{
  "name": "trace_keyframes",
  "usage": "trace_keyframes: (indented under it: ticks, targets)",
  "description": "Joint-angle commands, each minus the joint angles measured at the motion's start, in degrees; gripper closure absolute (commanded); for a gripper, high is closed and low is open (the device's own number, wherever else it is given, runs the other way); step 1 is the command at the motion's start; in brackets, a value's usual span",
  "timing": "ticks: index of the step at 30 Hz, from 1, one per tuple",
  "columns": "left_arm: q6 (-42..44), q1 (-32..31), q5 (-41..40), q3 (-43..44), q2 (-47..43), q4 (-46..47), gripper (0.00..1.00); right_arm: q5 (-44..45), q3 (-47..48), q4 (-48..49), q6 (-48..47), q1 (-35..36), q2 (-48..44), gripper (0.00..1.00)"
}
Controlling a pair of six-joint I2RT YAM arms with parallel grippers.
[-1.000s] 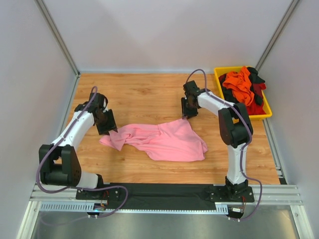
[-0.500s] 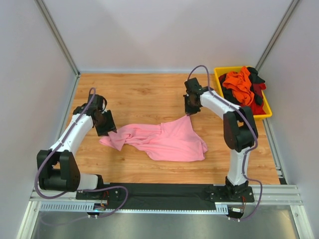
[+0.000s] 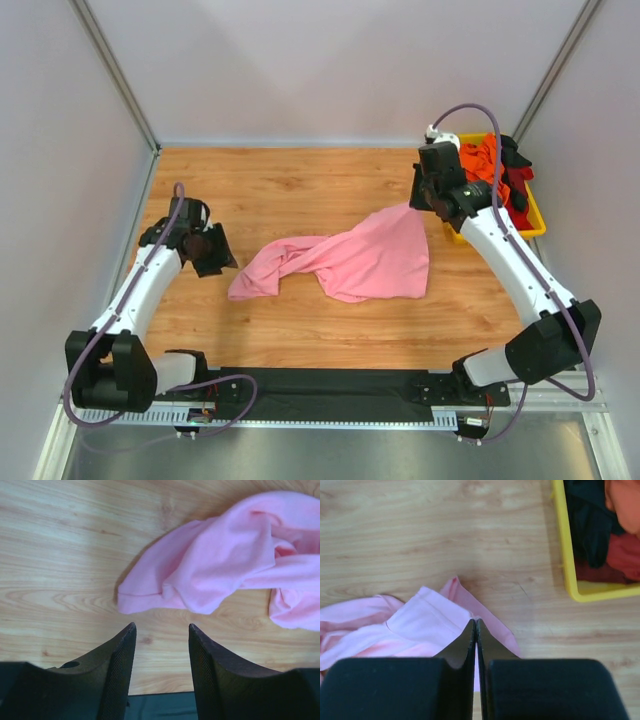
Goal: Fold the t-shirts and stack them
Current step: Flatten the tshirt out
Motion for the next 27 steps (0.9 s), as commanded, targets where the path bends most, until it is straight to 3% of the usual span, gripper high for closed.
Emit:
trace_keyframes:
  ticks: [1,7,19,20,21,22,24,27]
  targets:
    - [-0.2,-0.1,8.6,-3.7,-0.1,5.4,0.47,2.5,-4.3,-3.8,2.0,-1.3,0.6,1.0]
    - [0.8,-3.3,11.1,-4.0,5.3,9.5,0.52,-2.0,-8.2,-0.3,2.1,-1.3,-2.3,1.0]
    - [-0.7,-4.5,7.5,1.0,18.3,11.6,0.48,-4.2,-9.5,1.6,0.9,-1.3,-2.1,1.0]
    - [-0.9,-4.6,7.6,1.4,18.4,11.8,0.52,-4.1,-9.4,1.7,0.7,-1.3,-2.2,1.0]
    - [-1.0,-4.6,7.3,2.1,18.5,11.2,0.63,-4.0,-9.2,1.8,0.6,-1.3,-2.3,1.0]
    - [-1.1,-4.6,6.5,5.0,18.5,9.9,0.82,-3.8,-8.3,2.0,0.3,-1.3,-2.3,1.0]
    - [-0.1,-4.6,2.2,9.5,18.0,3.8,1.0,-1.5,-6.4,1.5,-0.6,-1.3,-2.8,1.0]
    - [1.7,-4.6,-6.2,21.1,16.0,-6.1,1.0,4.3,-0.4,-0.7,-2.6,-1.2,-3.9,1.0]
